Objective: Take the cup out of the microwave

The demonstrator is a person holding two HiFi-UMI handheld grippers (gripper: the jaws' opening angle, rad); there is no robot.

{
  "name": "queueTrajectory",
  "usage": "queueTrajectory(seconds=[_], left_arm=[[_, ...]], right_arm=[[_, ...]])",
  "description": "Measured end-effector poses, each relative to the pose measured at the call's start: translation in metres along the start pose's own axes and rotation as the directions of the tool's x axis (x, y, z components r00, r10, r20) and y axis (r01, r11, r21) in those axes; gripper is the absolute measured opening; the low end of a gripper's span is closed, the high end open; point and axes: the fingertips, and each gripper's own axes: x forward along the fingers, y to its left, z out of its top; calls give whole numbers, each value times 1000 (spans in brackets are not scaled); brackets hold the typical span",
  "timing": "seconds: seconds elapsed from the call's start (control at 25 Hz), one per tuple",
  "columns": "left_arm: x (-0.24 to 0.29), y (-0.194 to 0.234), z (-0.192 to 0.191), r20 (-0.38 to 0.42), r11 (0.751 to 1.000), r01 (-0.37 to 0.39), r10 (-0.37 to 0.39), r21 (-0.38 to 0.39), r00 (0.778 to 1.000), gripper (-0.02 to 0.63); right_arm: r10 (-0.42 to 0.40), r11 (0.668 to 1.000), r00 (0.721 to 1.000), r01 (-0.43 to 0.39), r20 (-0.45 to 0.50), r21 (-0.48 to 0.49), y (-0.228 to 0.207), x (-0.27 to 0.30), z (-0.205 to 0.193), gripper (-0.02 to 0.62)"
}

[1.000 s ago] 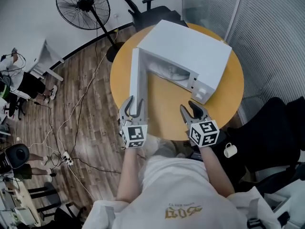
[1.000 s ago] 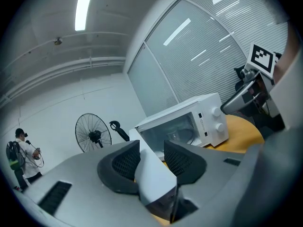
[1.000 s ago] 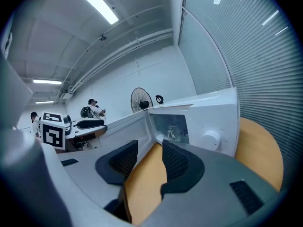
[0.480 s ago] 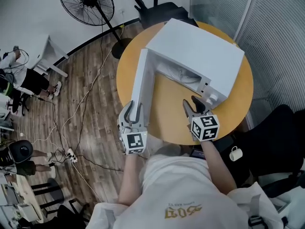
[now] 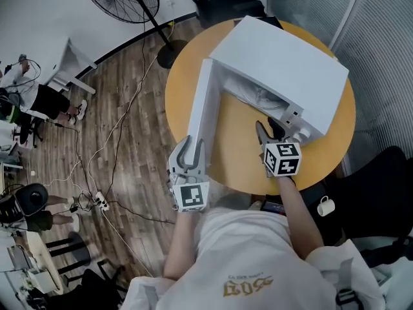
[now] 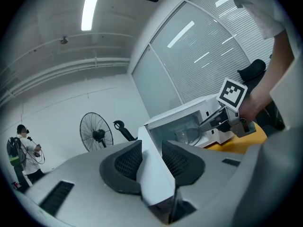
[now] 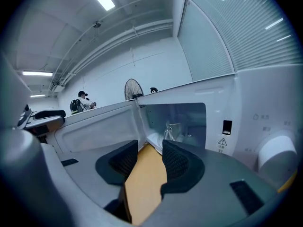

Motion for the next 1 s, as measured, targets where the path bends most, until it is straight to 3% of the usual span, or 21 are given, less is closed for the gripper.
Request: queueTrajectory(seconds=[0.76,1.0], left_arm=[[0,10,2,12,998,20,-20,58,1000,144],[-2,6,-2,-27,998,34,-33,56,999,144]], right_arm=[[-59,998,996,57,-66,-24,-26,88,-6,170],[-63,998,993,65,-101,12,-37,106,-15,170]])
